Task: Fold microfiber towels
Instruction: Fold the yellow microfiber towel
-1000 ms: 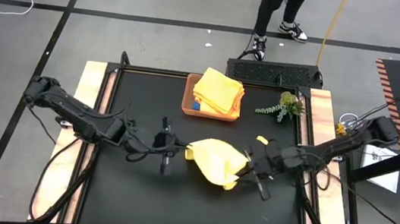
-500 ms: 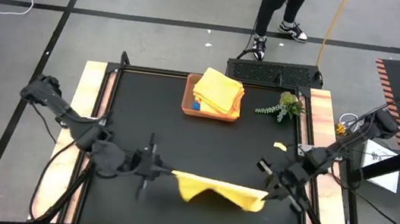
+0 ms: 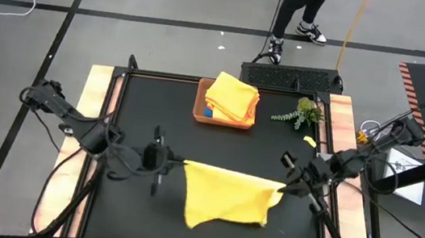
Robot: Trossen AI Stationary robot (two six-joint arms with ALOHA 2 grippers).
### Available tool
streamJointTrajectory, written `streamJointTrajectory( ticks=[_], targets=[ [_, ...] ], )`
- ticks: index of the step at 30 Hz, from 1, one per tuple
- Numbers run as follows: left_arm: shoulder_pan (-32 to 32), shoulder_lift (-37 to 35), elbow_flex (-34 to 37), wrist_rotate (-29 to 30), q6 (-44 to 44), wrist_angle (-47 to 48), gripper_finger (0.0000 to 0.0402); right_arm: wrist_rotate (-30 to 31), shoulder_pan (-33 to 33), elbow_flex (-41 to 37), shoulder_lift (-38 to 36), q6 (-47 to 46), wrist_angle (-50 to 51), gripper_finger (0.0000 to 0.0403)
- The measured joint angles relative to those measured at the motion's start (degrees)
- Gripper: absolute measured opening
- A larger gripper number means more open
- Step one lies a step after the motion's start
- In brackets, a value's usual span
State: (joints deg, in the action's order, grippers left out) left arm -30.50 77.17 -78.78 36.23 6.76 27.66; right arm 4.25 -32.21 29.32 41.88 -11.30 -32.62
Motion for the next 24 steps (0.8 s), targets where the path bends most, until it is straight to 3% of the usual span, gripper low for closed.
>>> streamJointTrajectory(
  ticks=[6,12,24],
  targets=[
    [-0.30,0.00,-2.00,-2.41,-3.04,-1.01,0.0002,-0.65,-0.11,0.04,-1.11,-0.03,-0.63,0.0000],
    [-3.32,0.02,-4.37,-3.24,-3.47,-1.05,0.0003,-8.02,-0.25,0.05,2.56,-5.06,-3.10,0.0000],
    [-6.27,0.02,-5.97,-3.21,-2.75,-1.64,0.0008,-9.53,-0.44,0.09,4.16,-6.02,-9.99,0.0000]
  ],
)
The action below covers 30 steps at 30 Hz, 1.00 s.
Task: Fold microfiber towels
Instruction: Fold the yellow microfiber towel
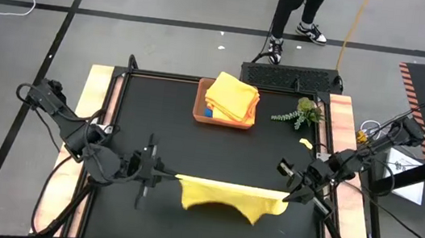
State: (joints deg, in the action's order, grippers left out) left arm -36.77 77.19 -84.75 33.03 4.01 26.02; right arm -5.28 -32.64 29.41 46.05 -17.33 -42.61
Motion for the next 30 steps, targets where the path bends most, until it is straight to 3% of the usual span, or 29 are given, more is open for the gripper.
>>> streamJointTrajectory(
  ticks=[8,16,24,30],
  targets=[
    [3.25,0.00,0.00,-0.24,3.34,5.17,0.0007,0.53,1.15,0.00,-2.16,1.41,6.54,0.0000],
    [11.46,1.87,4.41,-0.96,10.26,15.24,0.0006,6.06,5.31,-0.02,-6.65,-3.05,30.86,0.0000],
    [21.27,1.97,17.79,-7.77,9.77,7.81,0.0004,12.82,12.59,0.00,-7.26,-4.53,56.23,0.0000],
    [28.09,1.99,27.64,-12.58,5.46,-3.00,0.0004,18.55,18.73,0.00,-3.97,-2.60,63.00,0.0000]
  ],
)
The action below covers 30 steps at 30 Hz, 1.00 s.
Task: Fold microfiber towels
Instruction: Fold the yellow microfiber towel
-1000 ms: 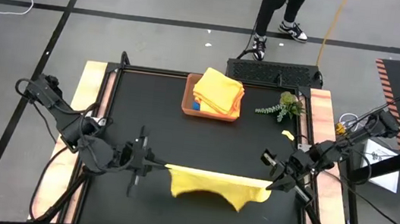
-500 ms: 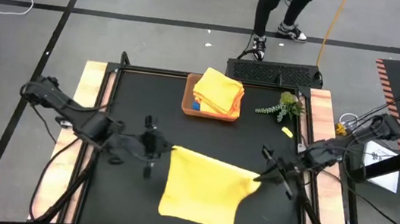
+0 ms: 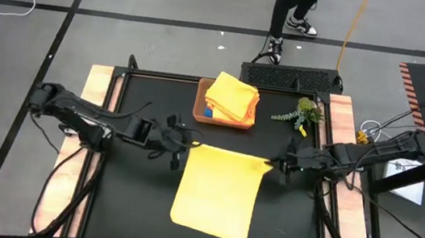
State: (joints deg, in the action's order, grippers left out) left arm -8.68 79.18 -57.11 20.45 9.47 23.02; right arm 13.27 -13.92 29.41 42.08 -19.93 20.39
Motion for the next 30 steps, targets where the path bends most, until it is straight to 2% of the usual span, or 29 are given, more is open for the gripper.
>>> streamJointTrajectory(
  ticks=[4,9,20,30],
  targets=[
    [3.49,0.00,4.96,-3.67,-2.78,-7.88,0.0006,1.65,3.47,0.00,2.29,4.35,-0.11,0.0000],
    [5.39,0.00,7.75,-4.20,-4.66,-10.40,0.0004,3.00,5.47,0.00,5.87,5.65,-2.76,0.0000],
    [1.25,0.00,12.03,-4.39,-7.25,-15.98,0.0003,0.24,-1.51,-0.02,17.87,5.58,-16.30,0.0000],
    [-5.15,0.02,13.45,-3.94,-6.35,-17.24,0.0002,0.11,-8.20,-0.03,21.71,2.22,-24.11,0.0000]
  ],
)
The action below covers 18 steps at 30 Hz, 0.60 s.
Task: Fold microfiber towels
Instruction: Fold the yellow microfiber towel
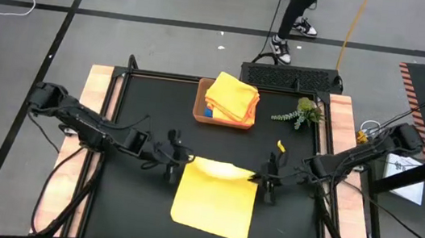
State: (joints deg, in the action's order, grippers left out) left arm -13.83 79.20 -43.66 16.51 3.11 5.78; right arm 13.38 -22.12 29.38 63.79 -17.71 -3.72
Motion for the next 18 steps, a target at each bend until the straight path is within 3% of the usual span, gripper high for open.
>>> streamJointTrajectory(
  ticks=[11,18],
  targets=[
    [-6.92,0.43,0.00,0.02,2.05,0.24,0.0002,-0.49,-5.97,-0.01,5.28,-5.58,-4.16,0.0000],
    [-10.44,4.48,0.01,-0.08,5.90,0.16,0.0002,-4.77,-9.45,-0.01,9.78,-5.38,-13.88,0.0000]
  ],
)
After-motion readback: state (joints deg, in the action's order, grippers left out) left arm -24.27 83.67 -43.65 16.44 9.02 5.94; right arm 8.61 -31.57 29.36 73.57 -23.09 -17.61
